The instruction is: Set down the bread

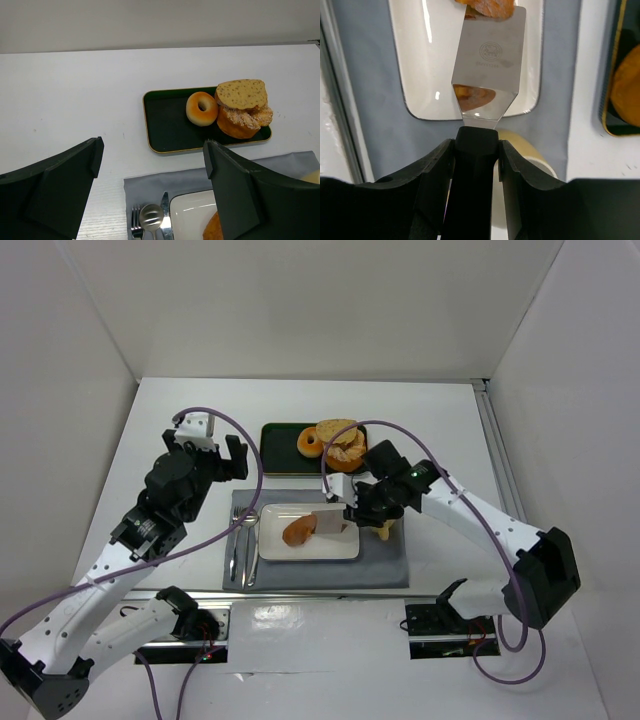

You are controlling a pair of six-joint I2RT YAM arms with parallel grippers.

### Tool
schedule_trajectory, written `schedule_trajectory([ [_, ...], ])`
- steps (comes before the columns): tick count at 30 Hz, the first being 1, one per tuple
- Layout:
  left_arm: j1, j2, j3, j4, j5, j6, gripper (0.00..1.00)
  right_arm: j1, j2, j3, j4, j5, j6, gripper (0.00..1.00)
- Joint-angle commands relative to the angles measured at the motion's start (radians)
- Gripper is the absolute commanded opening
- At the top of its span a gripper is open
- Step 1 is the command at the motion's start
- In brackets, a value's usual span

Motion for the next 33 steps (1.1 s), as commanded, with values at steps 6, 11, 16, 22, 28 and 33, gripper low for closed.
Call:
schedule_trajectory([
  [6, -0.003, -0.025, -0.001, 0.05, -0.004, -0.004, 1.0, -0.009, -0.137, 0.058, 0.09, 0.15, 0.002, 0.0],
  [11, -0.003, -0.034, -0.001, 0.05, -0.004, -0.004, 1.0, -0.04, -0.204, 0.058, 0.165, 0.173, 0.022, 0.0],
  [16, -0.003, -0.034, -0.001, 0.06, -0.004, -0.004, 1.0, -0.127, -0.276, 0.018, 0.344, 0.187, 0.098, 0.0],
  [22, -0.003, -0.025, -0.001, 0.06, 0.007, -0.014, 1.0, -0.343, -0.312, -0.092, 0.667, 0.333, 0.304, 0.0],
  [28, -0.003, 0.004, -0.001, 0.06, 0.036, -0.023, 1.0, -0.586, -0.173, -0.184, 0.84, 0.425, 0.506, 0.0],
  [33, -0.003, 0.015, -0.001, 0.06, 0.065, -0.023, 1.0, -0.703, 0.024, -0.156, 0.804, 0.401, 0.605, 0.0],
])
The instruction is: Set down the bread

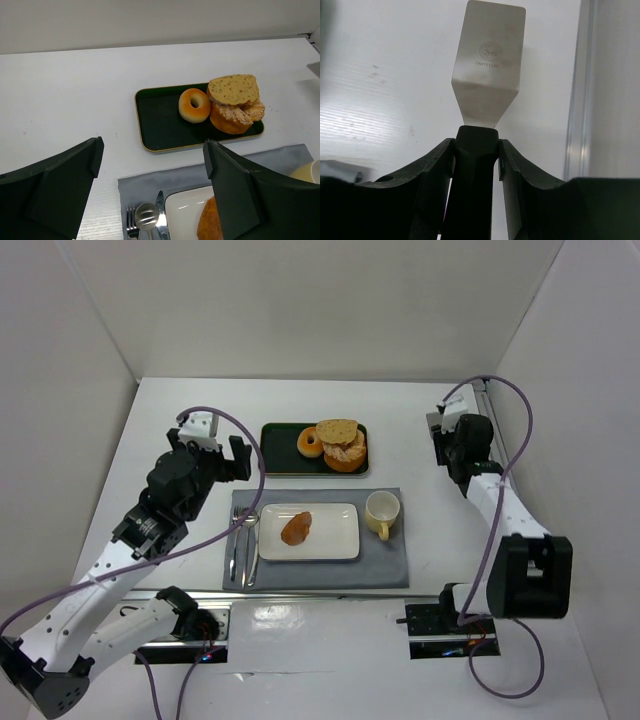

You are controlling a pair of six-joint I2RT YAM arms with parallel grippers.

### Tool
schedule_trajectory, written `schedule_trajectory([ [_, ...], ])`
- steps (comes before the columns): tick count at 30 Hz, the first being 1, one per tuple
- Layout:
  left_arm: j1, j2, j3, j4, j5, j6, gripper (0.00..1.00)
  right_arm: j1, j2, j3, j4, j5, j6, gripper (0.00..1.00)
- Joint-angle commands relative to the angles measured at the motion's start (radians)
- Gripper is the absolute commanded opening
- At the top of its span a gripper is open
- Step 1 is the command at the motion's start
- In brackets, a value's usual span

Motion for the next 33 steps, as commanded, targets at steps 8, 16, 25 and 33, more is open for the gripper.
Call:
schedule_trajectory([
  [8, -0.003, 0.022, -0.001, 0.056, 0.044, -0.03, 1.0, -0.049, 0.207, 0.04, 0.052, 0.017, 0.117, 0.0],
  [16, -0.003, 0.013, -0.001, 0.056, 0.044, -0.03, 1.0, -0.071, 0.348, 0.082, -0.018, 0.048, 0.108, 0.0],
  [25, -0.003, 0.004, -0.001, 0.056, 0.044, -0.03, 1.0, -0.1, 0.412, 0.11, -0.091, 0.008, 0.089, 0.06],
  [33, -0.003, -0.005, -0.001, 0.056, 0.044, -0.03, 1.0, -0.135, 0.399, 0.11, -0.121, -0.063, 0.08, 0.78],
])
